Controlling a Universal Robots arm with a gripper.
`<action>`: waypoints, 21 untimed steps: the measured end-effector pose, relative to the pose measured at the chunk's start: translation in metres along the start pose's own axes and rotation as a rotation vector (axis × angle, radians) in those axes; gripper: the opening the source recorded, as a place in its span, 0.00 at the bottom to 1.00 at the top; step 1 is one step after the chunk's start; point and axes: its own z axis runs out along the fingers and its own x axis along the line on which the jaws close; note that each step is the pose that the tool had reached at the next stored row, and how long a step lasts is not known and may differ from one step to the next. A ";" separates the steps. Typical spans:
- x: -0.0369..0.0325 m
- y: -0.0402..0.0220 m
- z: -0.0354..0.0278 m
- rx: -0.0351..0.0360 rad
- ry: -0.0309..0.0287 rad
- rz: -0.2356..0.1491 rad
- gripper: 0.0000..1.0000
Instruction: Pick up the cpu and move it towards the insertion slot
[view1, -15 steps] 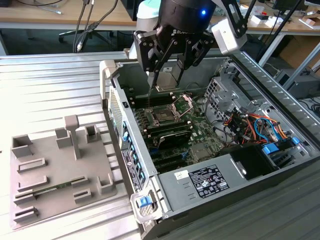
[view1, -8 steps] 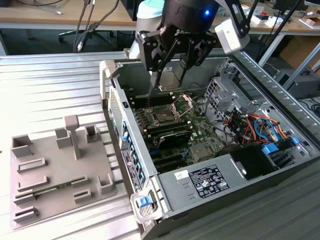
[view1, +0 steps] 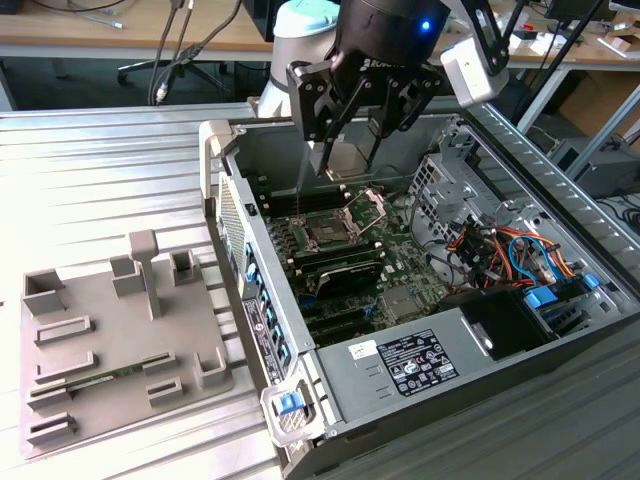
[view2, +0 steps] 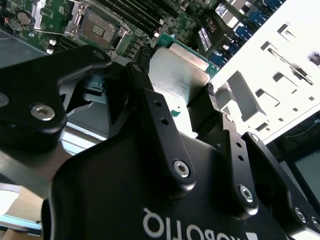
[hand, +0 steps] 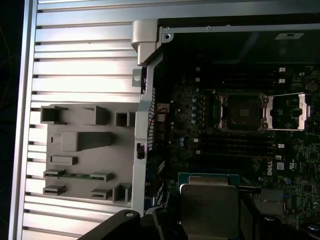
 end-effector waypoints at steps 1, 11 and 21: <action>-0.0008 0.0000 0.0000 0.0000 0.0000 0.000 0.55; -0.0138 0.0001 0.0000 0.0000 0.0002 0.000 0.55; -0.0224 0.0000 -0.0001 0.0001 0.0001 0.000 0.55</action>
